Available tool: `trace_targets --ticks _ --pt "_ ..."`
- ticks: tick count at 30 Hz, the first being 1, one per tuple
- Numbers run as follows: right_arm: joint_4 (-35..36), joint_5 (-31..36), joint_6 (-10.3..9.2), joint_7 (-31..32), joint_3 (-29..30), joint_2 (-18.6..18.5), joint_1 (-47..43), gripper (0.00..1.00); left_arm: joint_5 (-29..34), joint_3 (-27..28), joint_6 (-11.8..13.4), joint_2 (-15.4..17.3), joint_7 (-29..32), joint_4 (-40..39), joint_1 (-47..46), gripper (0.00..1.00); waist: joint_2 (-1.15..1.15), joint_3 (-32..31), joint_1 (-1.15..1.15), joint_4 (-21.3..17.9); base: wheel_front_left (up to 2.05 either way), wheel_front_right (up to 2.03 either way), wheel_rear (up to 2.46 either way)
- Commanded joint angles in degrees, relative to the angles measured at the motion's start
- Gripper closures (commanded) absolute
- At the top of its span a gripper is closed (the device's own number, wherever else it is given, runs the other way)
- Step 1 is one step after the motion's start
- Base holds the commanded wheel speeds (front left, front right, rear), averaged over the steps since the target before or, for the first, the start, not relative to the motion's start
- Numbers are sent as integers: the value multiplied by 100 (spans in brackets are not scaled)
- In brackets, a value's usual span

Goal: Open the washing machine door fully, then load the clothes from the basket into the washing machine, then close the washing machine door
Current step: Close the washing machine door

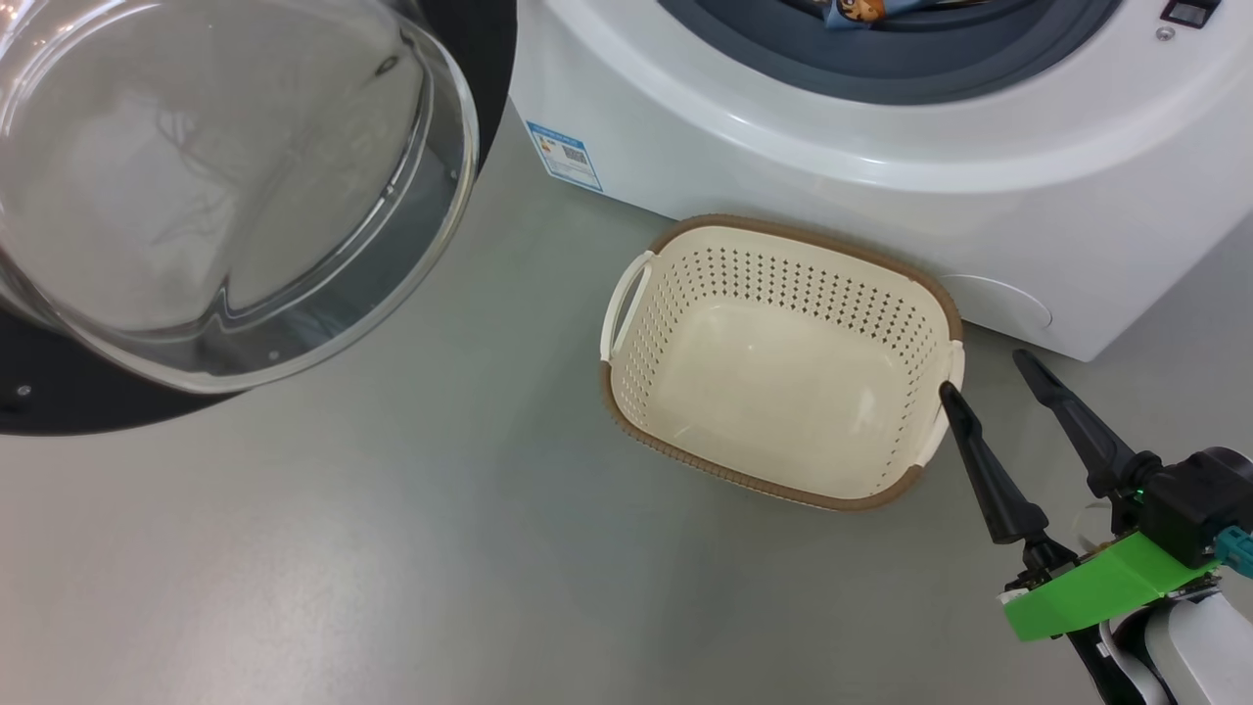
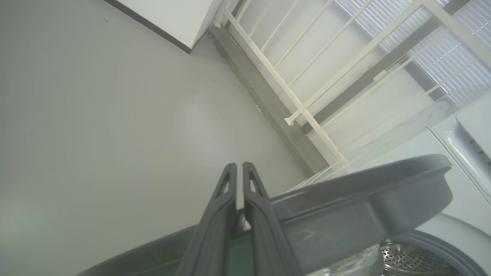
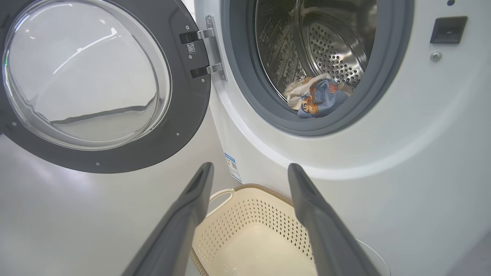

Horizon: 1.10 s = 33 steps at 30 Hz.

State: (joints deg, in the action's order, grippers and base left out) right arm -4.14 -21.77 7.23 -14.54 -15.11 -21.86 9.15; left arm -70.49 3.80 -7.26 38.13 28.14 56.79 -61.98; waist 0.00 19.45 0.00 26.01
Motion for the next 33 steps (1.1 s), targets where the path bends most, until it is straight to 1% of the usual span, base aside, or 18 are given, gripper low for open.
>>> trace_targets --ticks 1,22,33 --pt "128 -43 25 -46 -134 -76 57 0 -98 2 -23 324 171 -161 -23 100 0 -6 0 -9 0 0 0" --pt "138 -17 25 -46 -76 -25 10 0 -736 -351 -23 354 1699 -539 336 100 0 -129 0 25 0 0 0" --pt "130 -22 25 -46 -61 27 -26 0 -991 -434 -23 404 2306 -766 553 100 0 -270 0 -10 0 0 0"
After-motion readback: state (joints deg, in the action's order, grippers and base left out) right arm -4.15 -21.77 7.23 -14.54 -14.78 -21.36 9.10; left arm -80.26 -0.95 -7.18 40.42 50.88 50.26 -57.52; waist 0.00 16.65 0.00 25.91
